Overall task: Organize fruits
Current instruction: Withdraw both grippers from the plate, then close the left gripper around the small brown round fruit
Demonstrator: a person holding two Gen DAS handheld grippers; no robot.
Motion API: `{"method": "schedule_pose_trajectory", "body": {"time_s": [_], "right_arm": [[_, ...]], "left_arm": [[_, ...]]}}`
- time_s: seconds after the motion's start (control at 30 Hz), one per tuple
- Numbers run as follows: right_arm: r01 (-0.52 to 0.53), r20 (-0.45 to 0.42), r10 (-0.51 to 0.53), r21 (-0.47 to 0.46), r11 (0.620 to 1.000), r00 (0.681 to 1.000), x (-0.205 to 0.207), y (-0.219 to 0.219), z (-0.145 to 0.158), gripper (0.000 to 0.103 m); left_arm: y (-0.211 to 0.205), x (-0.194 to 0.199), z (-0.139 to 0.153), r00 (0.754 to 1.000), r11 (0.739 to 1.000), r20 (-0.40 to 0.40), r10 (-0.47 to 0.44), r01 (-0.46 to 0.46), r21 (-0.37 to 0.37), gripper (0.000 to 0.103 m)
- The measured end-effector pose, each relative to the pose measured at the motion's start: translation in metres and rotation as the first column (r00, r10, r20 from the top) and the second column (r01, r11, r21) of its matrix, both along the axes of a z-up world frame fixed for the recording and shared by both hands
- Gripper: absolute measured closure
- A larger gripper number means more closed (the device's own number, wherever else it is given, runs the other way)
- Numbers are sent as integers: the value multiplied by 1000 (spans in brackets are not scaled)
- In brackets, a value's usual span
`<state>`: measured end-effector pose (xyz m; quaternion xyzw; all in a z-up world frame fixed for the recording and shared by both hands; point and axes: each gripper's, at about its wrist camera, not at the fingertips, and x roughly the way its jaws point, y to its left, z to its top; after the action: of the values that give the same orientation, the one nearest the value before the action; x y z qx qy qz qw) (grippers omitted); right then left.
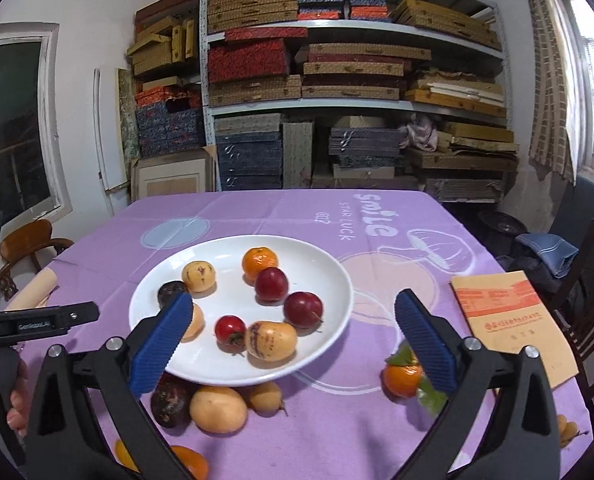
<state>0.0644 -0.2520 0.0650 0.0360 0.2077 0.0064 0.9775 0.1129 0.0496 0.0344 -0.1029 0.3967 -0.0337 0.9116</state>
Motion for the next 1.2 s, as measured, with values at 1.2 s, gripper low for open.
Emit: {"method": "schedule_pose_trajectory", "body": {"time_s": [1.2], "right_arm": [[122, -72, -107, 260, 958, 992, -31, -80, -28, 4]], "left_arm": [[-30, -10, -43, 992, 989, -43, -122, 125, 76, 40]]}}
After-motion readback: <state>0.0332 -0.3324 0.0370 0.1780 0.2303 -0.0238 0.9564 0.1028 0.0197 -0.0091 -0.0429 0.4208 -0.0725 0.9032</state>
